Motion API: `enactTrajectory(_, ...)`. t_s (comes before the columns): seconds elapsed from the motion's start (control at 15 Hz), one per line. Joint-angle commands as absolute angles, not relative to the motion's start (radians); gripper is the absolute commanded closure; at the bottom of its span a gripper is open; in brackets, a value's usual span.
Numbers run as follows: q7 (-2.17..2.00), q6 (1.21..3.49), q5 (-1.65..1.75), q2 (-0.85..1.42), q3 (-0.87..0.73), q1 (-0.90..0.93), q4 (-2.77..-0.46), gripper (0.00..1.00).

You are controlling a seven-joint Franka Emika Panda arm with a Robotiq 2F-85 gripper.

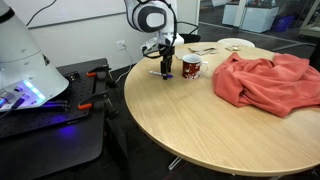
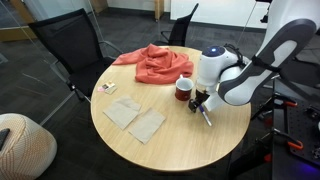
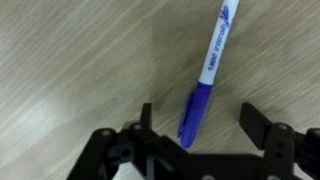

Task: Move the red cup to the left then place the marker into the red cup

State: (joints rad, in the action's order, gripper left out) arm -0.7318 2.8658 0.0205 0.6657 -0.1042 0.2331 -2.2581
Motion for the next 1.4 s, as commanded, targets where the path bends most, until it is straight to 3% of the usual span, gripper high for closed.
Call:
enactTrajectory(0.0, -0.705, 2.916, -0.024, 0.679, -0.120, 0.257, -2.265, 0.42)
enactTrajectory(0.53, -0.693, 2.907, -0.040, 0.634, -0.125, 0.275, -2.287, 0.99)
enactTrajectory(1.33, -0.759, 2.858, 0.025, 0.432, -0.250, 0.412, -2.247, 0.96)
